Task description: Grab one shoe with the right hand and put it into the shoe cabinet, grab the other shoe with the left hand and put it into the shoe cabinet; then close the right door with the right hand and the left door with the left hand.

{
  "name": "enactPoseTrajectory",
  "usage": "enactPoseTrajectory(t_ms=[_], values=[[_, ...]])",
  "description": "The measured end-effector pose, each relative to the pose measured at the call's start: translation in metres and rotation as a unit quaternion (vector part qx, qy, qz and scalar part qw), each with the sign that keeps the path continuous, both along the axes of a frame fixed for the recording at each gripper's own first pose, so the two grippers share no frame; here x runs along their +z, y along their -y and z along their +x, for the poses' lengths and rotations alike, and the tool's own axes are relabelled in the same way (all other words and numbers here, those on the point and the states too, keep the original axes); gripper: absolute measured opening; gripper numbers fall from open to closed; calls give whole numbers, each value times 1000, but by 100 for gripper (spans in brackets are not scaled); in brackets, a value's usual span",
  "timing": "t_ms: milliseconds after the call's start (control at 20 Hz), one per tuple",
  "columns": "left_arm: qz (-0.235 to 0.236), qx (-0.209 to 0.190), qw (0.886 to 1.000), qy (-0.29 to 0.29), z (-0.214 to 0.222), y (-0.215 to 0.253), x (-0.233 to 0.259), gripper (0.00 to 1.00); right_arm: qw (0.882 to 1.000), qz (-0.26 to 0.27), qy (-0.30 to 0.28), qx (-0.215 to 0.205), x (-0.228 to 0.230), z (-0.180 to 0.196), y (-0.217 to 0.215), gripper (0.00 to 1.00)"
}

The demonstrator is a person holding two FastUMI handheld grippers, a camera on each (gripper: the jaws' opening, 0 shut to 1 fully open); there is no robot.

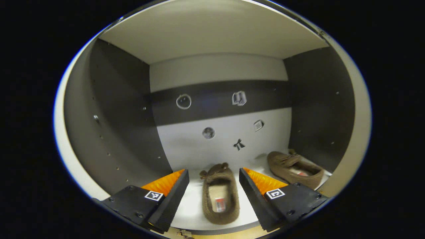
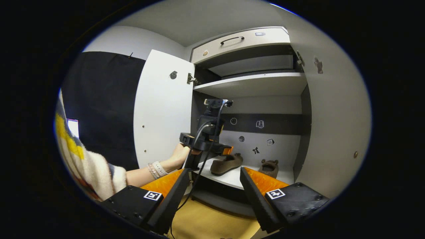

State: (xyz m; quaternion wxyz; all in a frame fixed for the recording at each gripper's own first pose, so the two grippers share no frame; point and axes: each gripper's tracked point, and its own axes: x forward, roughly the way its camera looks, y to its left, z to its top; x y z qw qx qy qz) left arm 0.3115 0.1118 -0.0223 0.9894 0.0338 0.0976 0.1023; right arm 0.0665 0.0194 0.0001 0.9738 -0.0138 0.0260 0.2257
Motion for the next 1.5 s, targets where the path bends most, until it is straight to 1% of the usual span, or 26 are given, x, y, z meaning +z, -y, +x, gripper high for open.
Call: enactPoseTrajectory(t_ms=[100, 150, 200, 250, 350, 400, 500, 550, 650, 800, 900, 1000, 1150, 1250, 1350, 1450, 1500], values=[[-9, -28, 999, 40, -31, 25, 22, 96, 1000, -1, 10, -23, 6, -12, 1, 98], [-22, -51, 997, 59, -48, 41, 33, 100, 999, -2, 17, -40, 10, -15, 3, 98], [-37, -70, 994, 74, -68, 54, 43, 96, 998, -4, 22, -55, 13, -17, 6, 98], [-48, -83, 991, 93, -88, 63, 54, 100, 997, -8, 27, -68, 16, -21, 6, 98], [-64, -99, 984, 136, -131, 71, 78, 100, 996, -6, 38, -86, 24, -31, 4, 98], [-70, -98, 982, 148, -146, 67, 85, 99, 995, 0, 42, -92, 28, -36, 3, 98], [-74, -114, 979, 152, -182, 70, 88, 99, 993, 12, 43, -110, 31, -46, 4, 98], [-76, -121, 979, 145, -199, 71, 85, 99, 992, 12, 43, -121, 32, -52, 8, 98], [-88, -137, 977, 134, -232, 76, 80, 97, 988, -2, 48, -146, 33, -62, 23, 98], [-102, -161, 972, 138, -283, 87, 78, 98, 981, -34, 52, -183, 30, -87, 51, 98], [-95, -161, 973, 137, -313, 86, 75, 98, 978, -44, 51, -200, 29, -105, 68, 98], [-95, -148, 975, 133, -339, 79, 71, 97, 975, -33, 49, -216, 31, -118, 88, 98], [-102, -146, 975, 134, -372, 77, 68, 97, 962, -25, 52, -266, 38, -126, 141, 98], [-106, -139, 975, 137, -383, 73, 69, 98, 955, -24, 59, -289, 43, -124, 176, 98], [-100, -122, 978, 135, -391, 65, 68, 97, 948, -38, 61, -309, 44, -113, 209, 97], [-96, -104, 981, 133, -397, 61, 68, 97, 946, -55, 64, -312, 43, -100, 230, 97], [-96, -99, 981, 133, -397, 61, 69, 98, 947, -60, 65, -308, 43, -92, 236, 98]])
